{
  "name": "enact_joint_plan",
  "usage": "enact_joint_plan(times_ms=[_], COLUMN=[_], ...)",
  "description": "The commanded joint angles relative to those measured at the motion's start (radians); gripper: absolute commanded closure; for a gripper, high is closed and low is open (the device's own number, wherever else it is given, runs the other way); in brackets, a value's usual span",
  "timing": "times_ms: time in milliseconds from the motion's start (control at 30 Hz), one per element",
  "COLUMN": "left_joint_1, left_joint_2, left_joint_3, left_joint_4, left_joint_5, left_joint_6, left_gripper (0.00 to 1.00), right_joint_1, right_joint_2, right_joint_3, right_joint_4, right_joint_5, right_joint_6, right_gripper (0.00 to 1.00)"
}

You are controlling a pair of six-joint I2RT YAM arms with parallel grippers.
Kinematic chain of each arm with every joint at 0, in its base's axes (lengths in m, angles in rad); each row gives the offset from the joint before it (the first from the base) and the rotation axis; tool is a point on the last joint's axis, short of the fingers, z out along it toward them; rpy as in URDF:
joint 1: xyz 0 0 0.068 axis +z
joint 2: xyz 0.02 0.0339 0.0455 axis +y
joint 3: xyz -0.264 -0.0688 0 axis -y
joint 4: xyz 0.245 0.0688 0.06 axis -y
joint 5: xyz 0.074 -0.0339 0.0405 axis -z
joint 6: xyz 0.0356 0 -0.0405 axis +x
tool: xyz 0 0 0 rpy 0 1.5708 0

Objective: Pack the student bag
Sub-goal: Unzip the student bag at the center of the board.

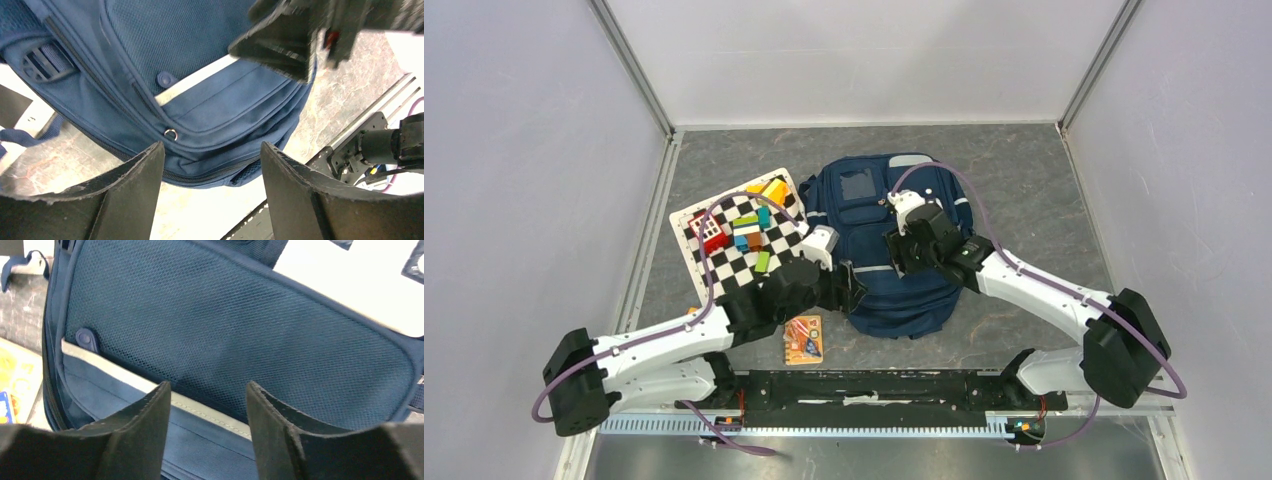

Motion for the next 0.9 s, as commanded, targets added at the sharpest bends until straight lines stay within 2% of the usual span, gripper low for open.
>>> enact_joint_plan(times_ms=[0,233,367,500,567,700,867], left_joint_1=[0.022,0.130,0.142,0.142,0.142,0.142,0.137], left_joint_2=[0.018,0.203,0.321,0.441,0.487,0.525,0.546], left_joint_3=[0.154,0.411,0.516,0.536,0.534,0.470,0.414], left_joint_4=[-0.137,-0.350,-0.386,-0.316,-0.283,-0.174,-0.058], left_joint_5=[0.006,0.157,0.174,0.221,0.279,0.375,0.404], left_joint_6=[0.109,0.237,0.363,0.466,0.524,0.618,0.701], left_gripper=[0.24,0.24,0.25,0.25,0.23,0.12,0.06], right_joint_1=[-0.004,-0.004,-0.003,-0.003,-0.004,-0.005,-0.021], right_joint_2=[0.015,-0.057,-0.128,-0.159,-0.192,-0.287,-0.355], right_joint_3=[-0.036,-0.151,-0.266,-0.373,-0.403,-0.397,-0.320], right_joint_4=[0.011,-0.020,0.031,0.088,0.106,0.094,0.029], right_joint_5=[-0.079,-0.166,-0.196,-0.200,-0.190,-0.158,-0.127], right_joint_6=[-0.062,-0.077,-0.052,-0.007,0.013,-0.005,-0.063], right_gripper=[0.48,0.82,0.93,0.98,0.97,0.83,0.73])
